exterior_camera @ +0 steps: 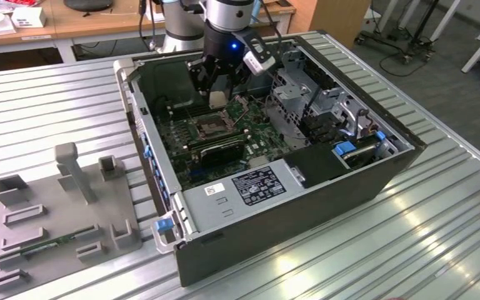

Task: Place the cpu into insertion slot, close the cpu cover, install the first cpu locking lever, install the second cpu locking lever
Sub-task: 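Place the cpu into insertion slot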

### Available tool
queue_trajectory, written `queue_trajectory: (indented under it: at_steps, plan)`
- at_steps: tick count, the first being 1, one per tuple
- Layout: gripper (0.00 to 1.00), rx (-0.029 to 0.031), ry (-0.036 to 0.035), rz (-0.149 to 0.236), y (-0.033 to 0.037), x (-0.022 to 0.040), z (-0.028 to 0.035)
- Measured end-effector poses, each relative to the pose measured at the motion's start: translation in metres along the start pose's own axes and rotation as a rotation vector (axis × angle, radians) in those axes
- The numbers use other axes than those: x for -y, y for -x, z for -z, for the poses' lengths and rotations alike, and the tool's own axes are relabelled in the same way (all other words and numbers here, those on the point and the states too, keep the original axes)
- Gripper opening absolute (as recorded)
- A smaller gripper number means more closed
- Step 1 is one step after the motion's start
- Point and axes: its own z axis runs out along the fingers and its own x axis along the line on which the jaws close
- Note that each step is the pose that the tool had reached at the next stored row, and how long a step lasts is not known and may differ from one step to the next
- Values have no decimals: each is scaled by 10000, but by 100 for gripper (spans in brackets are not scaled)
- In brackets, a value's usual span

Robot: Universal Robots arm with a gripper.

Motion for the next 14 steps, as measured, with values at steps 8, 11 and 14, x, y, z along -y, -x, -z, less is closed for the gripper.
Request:
queue_trajectory:
  at_steps: [8,11,14]
  plan:
    - [54,96,21,-1068,0,1,-14]
    - [54,145,32,-1617,0,2,-22]
    - [54,193,42,-2155,1,3,-30]
